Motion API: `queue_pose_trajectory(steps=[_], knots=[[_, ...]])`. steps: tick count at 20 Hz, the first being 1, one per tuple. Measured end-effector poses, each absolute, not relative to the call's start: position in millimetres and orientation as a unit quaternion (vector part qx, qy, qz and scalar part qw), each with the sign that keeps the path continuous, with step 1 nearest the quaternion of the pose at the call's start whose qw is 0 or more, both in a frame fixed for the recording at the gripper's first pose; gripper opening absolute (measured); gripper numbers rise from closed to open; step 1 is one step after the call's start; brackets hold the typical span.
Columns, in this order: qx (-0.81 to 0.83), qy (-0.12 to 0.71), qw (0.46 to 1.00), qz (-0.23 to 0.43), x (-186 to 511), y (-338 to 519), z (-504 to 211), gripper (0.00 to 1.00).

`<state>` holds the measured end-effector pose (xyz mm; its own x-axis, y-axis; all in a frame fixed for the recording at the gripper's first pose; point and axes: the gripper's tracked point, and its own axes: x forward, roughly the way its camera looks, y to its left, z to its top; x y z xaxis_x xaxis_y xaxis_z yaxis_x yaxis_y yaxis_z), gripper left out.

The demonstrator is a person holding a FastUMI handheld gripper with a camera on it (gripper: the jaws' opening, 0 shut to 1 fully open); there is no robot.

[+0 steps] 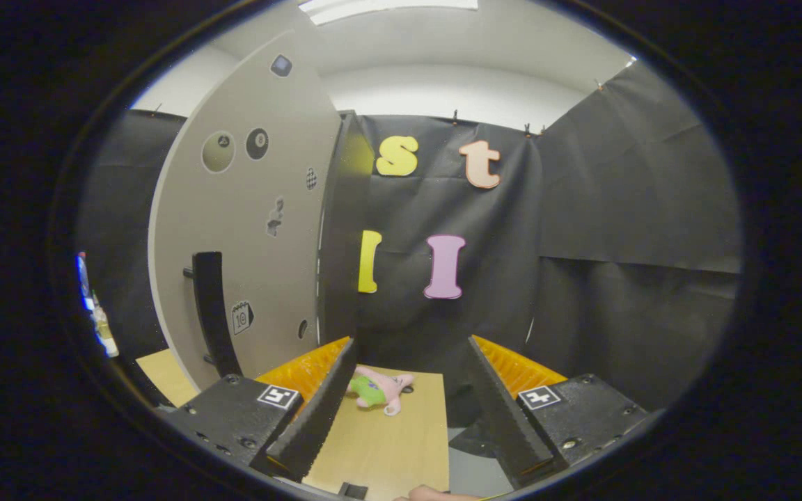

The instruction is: Open the shoe cabinet door, grab the shoes and put them into the shoe cabinet, then close the shoe cabinet door.

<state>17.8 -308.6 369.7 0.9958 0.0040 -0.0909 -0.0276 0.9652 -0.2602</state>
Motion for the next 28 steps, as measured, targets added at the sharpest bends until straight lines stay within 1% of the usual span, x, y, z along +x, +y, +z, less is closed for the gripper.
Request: queue_pose_trajectory(steps=[6,7,8,10,15,22,28], knots=[[-0.08,0.046,0.992,0.09,44,-230,356,1.0],[-0.083,0.046,0.991,0.096,46,-219,357,1.0],[-0.092,0.038,0.991,0.09,47,-216,361,0.96],[-0.095,0.037,0.99,0.099,48,-203,356,0.93],[-0.089,0.053,0.989,0.103,51,-164,351,0.93],[-0.123,0.04,0.99,0.061,55,-100,342,0.93],[-0.119,0.047,0.988,0.081,77,-31,318,0.93]])
